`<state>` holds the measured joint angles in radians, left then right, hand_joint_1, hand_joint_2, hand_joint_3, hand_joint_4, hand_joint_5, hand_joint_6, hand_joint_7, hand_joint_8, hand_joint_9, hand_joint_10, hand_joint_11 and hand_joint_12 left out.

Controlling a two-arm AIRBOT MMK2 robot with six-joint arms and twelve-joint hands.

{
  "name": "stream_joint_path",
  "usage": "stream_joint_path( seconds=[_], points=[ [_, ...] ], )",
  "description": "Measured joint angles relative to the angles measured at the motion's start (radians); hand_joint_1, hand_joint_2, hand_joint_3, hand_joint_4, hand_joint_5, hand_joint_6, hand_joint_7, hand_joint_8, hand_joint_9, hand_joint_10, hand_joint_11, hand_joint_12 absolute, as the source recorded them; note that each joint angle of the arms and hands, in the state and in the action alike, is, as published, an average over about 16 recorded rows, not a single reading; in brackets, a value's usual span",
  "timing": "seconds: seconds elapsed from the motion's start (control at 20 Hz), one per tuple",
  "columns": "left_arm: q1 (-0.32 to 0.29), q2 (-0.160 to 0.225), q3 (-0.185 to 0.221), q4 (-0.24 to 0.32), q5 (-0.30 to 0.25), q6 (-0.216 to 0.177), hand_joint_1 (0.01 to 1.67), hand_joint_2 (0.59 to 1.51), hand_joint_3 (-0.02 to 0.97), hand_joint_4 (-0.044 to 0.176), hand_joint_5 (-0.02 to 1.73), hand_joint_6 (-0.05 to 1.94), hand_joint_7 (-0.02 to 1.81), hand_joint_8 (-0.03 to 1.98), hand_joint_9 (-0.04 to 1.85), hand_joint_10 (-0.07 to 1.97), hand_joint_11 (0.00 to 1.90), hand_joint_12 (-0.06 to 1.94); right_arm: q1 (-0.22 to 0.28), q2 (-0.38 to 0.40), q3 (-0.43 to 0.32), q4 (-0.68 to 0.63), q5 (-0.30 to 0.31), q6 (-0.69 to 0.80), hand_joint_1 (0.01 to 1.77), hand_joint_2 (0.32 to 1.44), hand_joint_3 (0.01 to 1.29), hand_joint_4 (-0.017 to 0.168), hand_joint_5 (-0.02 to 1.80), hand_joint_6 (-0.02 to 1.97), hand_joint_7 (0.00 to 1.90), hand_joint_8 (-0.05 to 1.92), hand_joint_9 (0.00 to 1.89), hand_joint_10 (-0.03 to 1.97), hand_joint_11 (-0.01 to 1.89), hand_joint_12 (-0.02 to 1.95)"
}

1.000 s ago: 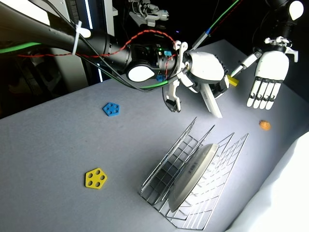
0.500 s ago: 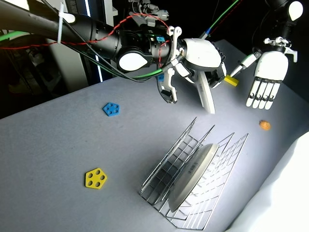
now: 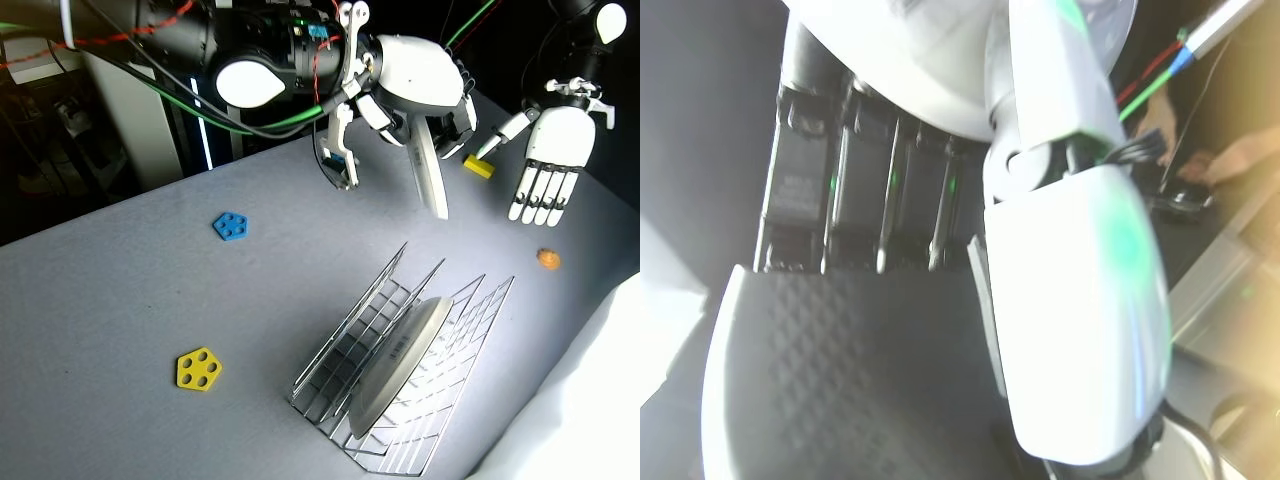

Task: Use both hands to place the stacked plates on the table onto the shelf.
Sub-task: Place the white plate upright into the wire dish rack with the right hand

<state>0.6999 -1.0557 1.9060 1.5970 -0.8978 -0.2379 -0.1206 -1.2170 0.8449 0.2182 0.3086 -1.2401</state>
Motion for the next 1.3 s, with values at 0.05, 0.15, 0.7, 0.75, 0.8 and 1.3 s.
stream_joint_path(
  seconds=[0.05,0.15,0.7,0.75,0.8,1.3],
  points=[
    [0.001,0.000,0.000,0.000,0.000,0.000,0.01,1.057,0.019,0.000,0.08,0.01,0.10,0.01,0.08,0.01,0.02,0.12,0.014,0.012,-0.008,0.024,-0.013,-0.001,1.36,1.01,0.01,-0.005,0.97,0.91,1.06,0.82,0.99,1.01,0.73,1.16],
    [0.001,0.000,0.000,0.000,0.000,0.000,0.01,1.057,0.019,0.000,0.07,0.01,0.10,0.01,0.08,0.01,0.02,0.12,0.040,0.034,-0.022,0.072,-0.038,-0.002,1.36,1.01,0.01,-0.006,0.97,0.91,1.06,0.82,0.99,1.01,0.73,1.16],
    [-0.006,0.000,0.000,0.007,-0.002,-0.005,0.01,1.062,0.019,0.000,0.07,0.01,0.09,0.01,0.08,0.01,0.02,0.12,0.134,0.117,-0.057,0.324,-0.142,-0.011,1.36,1.01,0.01,-0.007,0.96,0.91,1.04,0.84,0.99,1.03,0.75,1.17],
    [-0.008,0.000,0.000,0.008,-0.003,-0.006,0.01,1.062,0.019,0.000,0.07,0.01,0.09,0.01,0.08,0.01,0.02,0.12,0.137,0.121,-0.057,0.345,-0.146,-0.011,1.36,1.01,0.01,-0.007,0.96,0.91,1.04,0.84,0.99,1.03,0.75,1.17],
    [-0.010,0.000,0.000,0.009,-0.004,-0.007,0.01,1.062,0.018,0.000,0.07,0.01,0.09,0.01,0.08,0.01,0.02,0.12,0.140,0.125,-0.056,0.366,-0.150,-0.012,1.36,1.01,0.01,-0.007,0.96,0.91,1.04,0.85,0.99,1.03,0.75,1.17],
    [-0.036,0.001,-0.002,0.023,-0.017,-0.030,0.01,1.062,0.018,0.000,0.07,0.01,0.10,0.01,0.07,0.01,0.02,0.10,0.155,0.154,-0.020,0.576,-0.152,-0.013,1.37,1.01,0.01,-0.007,0.96,0.91,1.03,0.86,1.00,1.04,0.74,1.17]
  ],
)
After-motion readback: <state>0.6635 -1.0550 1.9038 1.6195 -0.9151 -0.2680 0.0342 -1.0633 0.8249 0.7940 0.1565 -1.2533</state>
